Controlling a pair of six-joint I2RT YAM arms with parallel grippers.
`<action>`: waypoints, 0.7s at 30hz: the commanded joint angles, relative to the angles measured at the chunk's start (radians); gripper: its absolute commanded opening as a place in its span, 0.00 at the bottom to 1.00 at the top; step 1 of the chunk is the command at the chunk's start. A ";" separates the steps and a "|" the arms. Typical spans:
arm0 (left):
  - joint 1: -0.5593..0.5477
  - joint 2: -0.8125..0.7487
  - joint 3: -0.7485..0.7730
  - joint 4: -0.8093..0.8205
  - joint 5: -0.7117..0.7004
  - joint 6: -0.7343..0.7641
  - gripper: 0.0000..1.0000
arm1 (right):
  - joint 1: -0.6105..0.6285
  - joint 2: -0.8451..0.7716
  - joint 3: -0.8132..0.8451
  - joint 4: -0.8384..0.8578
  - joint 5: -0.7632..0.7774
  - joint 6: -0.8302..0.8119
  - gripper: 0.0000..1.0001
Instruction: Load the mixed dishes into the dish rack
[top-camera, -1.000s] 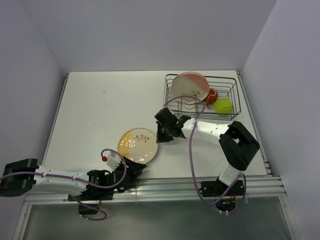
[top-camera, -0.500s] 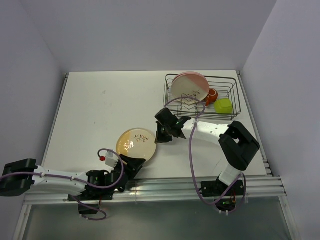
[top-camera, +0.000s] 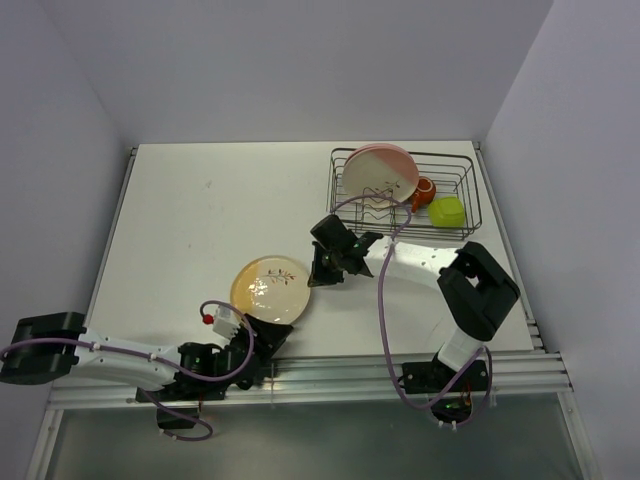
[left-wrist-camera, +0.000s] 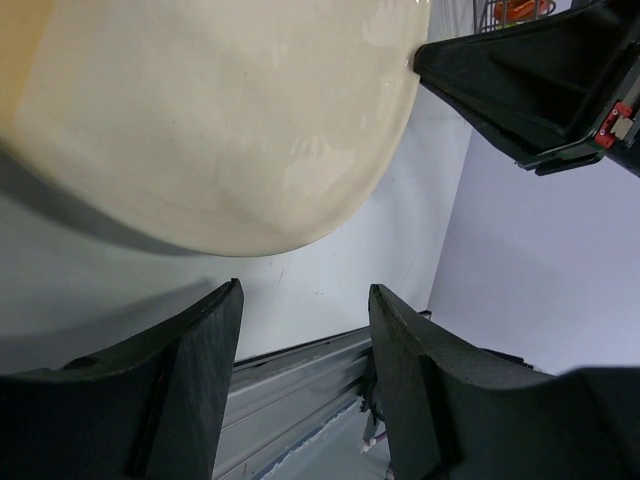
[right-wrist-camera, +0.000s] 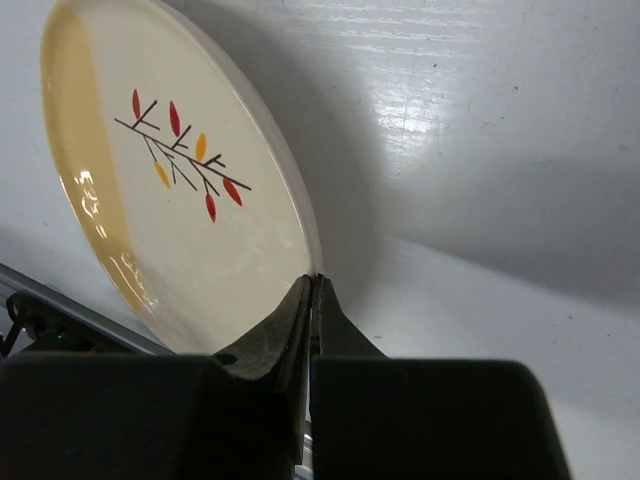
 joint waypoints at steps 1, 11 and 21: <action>-0.018 -0.025 -0.143 -0.039 -0.024 -0.535 0.60 | -0.018 -0.060 0.007 0.080 -0.033 0.034 0.00; -0.020 -0.114 -0.172 -0.167 -0.078 -0.607 0.60 | -0.017 -0.090 -0.041 0.116 -0.057 0.076 0.00; -0.020 -0.057 -0.119 -0.251 -0.047 -0.631 0.60 | -0.020 -0.105 -0.055 0.139 -0.066 0.091 0.00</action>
